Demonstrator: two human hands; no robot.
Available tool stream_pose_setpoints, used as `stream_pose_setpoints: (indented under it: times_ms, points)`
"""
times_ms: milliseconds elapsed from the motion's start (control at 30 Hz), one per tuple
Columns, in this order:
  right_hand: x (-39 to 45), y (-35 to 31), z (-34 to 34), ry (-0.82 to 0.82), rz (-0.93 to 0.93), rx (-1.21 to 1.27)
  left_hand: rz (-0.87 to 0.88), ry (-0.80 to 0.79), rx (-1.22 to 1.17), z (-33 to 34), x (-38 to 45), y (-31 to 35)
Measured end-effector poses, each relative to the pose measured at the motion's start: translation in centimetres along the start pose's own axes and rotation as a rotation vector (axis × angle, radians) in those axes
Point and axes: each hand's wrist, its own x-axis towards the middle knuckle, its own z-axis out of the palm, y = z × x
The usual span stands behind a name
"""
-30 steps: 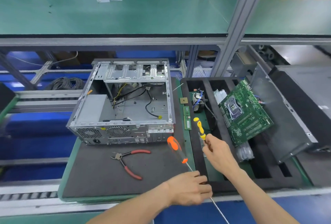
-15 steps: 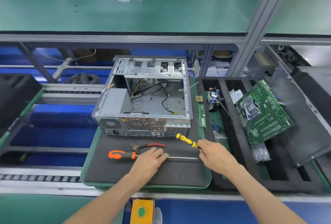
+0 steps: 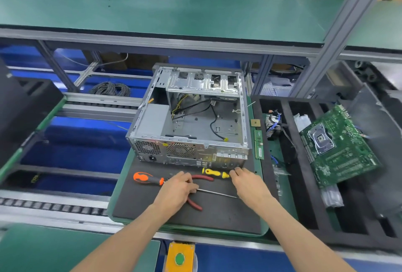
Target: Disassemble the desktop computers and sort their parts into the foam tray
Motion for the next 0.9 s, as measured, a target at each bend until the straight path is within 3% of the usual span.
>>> stream_pose_setpoints:
  times_ms: [267,400,700,900]
  points:
    - [1.2,-1.6,0.4,-0.001,-0.031,-0.035,0.013,0.014,0.005,0.0,0.4,-0.5]
    - [1.4,-1.4,-0.3,0.061,0.006,-0.021,-0.052,0.006,-0.003,-0.1,0.6,0.1]
    - [1.5,-1.4,0.1,0.008,-0.004,0.024,-0.172,0.028,-0.019,-0.7,1.5,0.6]
    - [1.0,-1.3,-0.3,0.042,0.000,0.085,-0.097,-0.101,0.095,-1.3,1.8,1.0]
